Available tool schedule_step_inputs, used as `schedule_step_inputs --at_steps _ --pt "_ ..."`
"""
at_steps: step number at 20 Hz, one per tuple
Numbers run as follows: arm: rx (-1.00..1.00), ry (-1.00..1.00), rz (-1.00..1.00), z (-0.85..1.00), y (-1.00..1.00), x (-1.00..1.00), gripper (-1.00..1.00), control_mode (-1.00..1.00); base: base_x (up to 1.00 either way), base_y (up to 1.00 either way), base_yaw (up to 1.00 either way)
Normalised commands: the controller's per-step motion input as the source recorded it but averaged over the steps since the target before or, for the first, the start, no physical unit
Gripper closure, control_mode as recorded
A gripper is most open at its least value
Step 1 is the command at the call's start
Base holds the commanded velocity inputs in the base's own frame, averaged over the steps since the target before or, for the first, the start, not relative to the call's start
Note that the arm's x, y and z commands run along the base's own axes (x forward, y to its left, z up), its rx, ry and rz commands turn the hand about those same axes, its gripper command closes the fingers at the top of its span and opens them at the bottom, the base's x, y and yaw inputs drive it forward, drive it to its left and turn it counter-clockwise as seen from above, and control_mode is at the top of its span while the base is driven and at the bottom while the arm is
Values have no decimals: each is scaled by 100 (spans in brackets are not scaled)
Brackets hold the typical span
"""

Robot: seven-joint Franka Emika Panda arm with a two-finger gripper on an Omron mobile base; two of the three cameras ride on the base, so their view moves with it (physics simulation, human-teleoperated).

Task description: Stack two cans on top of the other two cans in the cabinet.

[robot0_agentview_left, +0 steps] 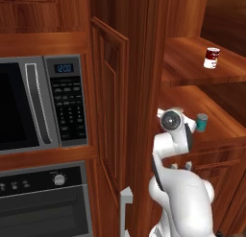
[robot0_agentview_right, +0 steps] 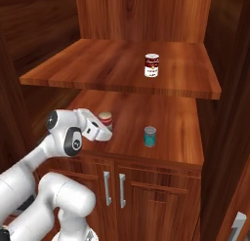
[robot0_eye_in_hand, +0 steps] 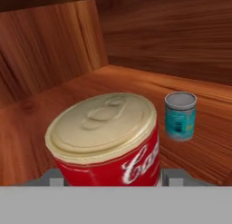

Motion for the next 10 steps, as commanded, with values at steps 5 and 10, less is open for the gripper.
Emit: schedule_step_inputs --at_steps 5,10 --pt "0 -12 -8 -1 -27 -27 100 -100 0 0 0" --pt "0 -8 -10 -7 -26 -13 100 -100 0 0 0"
